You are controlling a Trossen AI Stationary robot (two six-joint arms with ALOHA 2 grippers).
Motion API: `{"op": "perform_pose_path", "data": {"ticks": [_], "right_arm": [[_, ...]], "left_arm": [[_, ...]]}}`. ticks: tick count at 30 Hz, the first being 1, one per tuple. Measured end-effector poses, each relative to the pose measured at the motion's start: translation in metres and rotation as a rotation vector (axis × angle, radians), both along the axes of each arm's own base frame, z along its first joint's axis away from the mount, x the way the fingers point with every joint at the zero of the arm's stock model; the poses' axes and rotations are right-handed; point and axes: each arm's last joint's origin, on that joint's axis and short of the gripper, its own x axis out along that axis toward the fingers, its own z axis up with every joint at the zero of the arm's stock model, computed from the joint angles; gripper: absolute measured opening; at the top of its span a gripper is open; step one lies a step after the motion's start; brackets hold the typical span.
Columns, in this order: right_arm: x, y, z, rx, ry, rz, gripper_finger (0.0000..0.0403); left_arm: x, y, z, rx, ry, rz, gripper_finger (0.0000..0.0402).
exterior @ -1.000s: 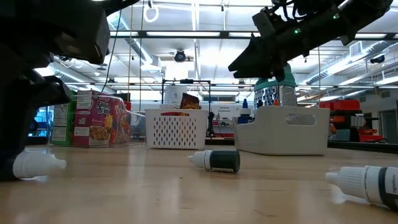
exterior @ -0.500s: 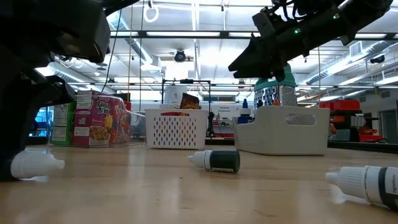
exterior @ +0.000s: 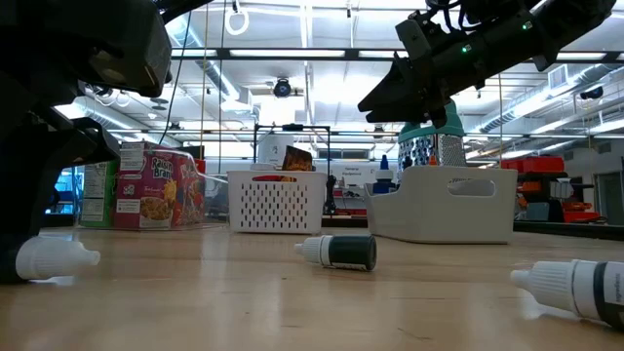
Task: Pick & Place Kitchen Items
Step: Put the small blue food coloring into the gray bin
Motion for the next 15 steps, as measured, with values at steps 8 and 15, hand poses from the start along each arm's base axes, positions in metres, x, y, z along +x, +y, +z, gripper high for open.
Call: {"op": "perform_pose_path", "data": {"ticks": [8, 15], "right_arm": [[0.0, 0.0, 0.0, 0.0, 0.0, 0.0, 0.0164], [0.0, 0.0, 0.0, 0.0, 0.0, 0.0, 0.0164]], "left_arm": [[-0.001, 0.003, 0.007, 0.0, -0.016, 0.005, 0.0098], [0.011, 0.024, 0.025, 0.013, -0.091, 0.068, 0.0098]]}}
